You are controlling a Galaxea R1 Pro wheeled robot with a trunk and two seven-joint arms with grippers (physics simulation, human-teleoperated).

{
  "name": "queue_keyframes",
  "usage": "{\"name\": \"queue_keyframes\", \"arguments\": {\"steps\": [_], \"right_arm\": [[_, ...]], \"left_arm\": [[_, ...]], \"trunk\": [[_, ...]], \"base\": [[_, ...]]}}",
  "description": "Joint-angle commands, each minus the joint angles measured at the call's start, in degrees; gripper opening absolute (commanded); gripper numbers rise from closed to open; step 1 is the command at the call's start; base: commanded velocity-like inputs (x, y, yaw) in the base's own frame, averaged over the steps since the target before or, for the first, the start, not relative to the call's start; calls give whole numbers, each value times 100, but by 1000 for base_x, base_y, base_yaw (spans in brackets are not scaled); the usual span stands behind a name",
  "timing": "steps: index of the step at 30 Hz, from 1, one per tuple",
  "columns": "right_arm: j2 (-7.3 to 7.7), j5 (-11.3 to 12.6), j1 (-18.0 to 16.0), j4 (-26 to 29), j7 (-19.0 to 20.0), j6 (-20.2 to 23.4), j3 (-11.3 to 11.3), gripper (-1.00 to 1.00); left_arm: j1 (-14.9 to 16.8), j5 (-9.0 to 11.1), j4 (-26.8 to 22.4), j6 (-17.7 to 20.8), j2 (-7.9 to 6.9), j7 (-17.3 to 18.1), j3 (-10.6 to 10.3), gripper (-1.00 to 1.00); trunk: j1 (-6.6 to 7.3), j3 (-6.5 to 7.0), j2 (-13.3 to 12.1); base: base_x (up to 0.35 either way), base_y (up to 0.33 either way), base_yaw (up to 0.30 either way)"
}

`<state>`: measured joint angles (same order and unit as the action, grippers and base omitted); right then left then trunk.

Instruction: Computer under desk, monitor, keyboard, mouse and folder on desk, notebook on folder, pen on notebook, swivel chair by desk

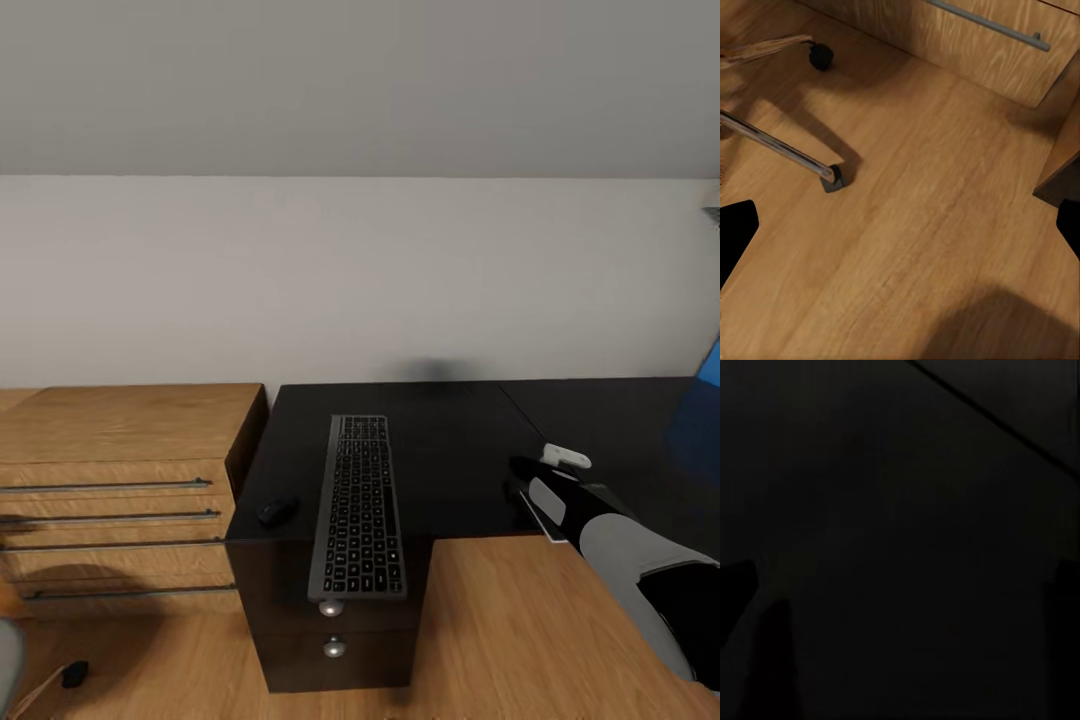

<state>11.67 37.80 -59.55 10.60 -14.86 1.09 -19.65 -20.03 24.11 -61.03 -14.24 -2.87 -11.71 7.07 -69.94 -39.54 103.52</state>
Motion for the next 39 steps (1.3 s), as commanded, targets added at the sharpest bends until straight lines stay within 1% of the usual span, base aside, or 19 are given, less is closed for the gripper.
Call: {"name": "queue_keyframes", "arguments": {"steps": [1,9,32,39], "right_arm": [[3,158,4,-119,-35,32,40,100],[1,154,1,-119,-31,32,37,100],[-8,149,-3,-84,-4,-62,31,100],[-9,149,0,-58,-11,-150,31,100]], "left_arm": [[-1,42,-5,-17,-3,-15,-12,100],[-1,42,11,-17,-3,-15,-12,100],[-1,40,143,-8,5,-24,-31,100],[-1,29,249,-6,5,-23,-44,100]], "trunk": [[1,-6,2],[1,-6,2],[1,-6,2],[155,120,-279]], "base": [[-167,3,0],[-178,1,0],[-7,0,0],[0,0,0]]}}
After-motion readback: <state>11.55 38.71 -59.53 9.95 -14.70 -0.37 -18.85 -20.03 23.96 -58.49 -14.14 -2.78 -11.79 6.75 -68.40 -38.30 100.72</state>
